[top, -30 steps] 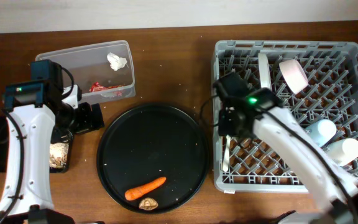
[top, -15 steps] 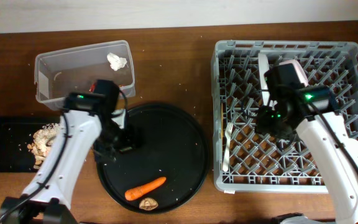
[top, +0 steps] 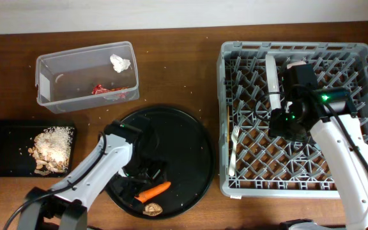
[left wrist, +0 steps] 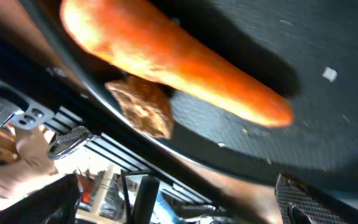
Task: Sort waste into correct bins and load items into the dishwasher rack
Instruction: 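Reach the left gripper to the orange carrot and grasp it, then carry the carrot to the small black tray and release it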
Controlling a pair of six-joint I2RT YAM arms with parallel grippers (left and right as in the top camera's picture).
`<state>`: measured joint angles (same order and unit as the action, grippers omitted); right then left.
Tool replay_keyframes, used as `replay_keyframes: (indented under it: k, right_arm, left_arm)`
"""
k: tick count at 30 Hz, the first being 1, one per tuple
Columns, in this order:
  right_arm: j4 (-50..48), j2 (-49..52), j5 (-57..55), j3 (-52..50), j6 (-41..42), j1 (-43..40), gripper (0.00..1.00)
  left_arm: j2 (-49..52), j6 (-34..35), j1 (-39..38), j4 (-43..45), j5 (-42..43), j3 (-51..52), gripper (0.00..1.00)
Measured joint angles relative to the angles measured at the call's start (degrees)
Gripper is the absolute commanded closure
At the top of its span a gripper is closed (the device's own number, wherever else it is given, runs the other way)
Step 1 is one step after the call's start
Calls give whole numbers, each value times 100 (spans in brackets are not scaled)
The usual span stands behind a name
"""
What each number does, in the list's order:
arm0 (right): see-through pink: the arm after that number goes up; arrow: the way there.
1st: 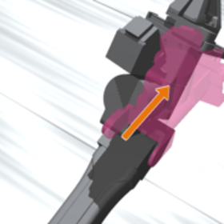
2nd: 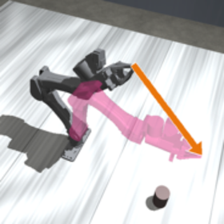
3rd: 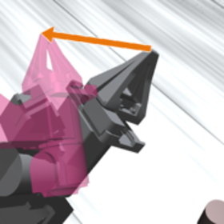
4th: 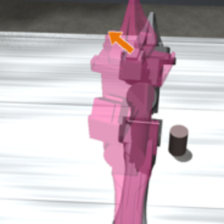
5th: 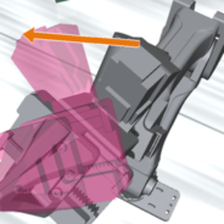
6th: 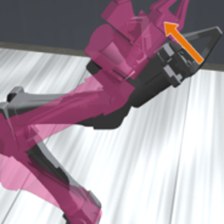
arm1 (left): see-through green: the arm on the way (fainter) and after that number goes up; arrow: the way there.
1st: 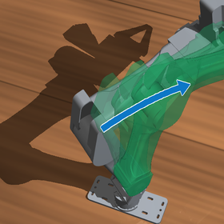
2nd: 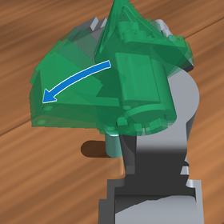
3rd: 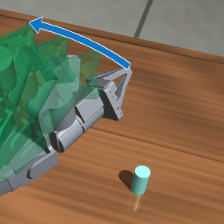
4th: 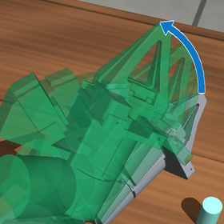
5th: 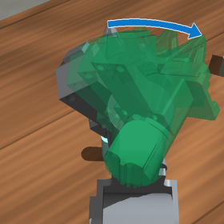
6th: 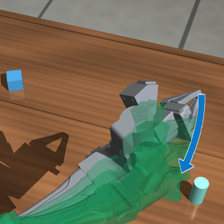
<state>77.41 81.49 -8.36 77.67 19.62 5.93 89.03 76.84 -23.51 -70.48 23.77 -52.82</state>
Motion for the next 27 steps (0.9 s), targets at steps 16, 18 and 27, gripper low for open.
replay_keyframes:
  k: [16,18,27]
  right_arm:
    - [15,0,-44,-195,-85,-2,35]
    - [15,0,-44,-195,-87,-2,35]
    - [15,0,-44,-195,-120,-2,35]
  left_arm:
    - [0,682,-4,1770,-1451,748,1]
    - [0,682,-13,1768,-1456,750,1]
    - [0,708,-92,2310,-1600,756,19]
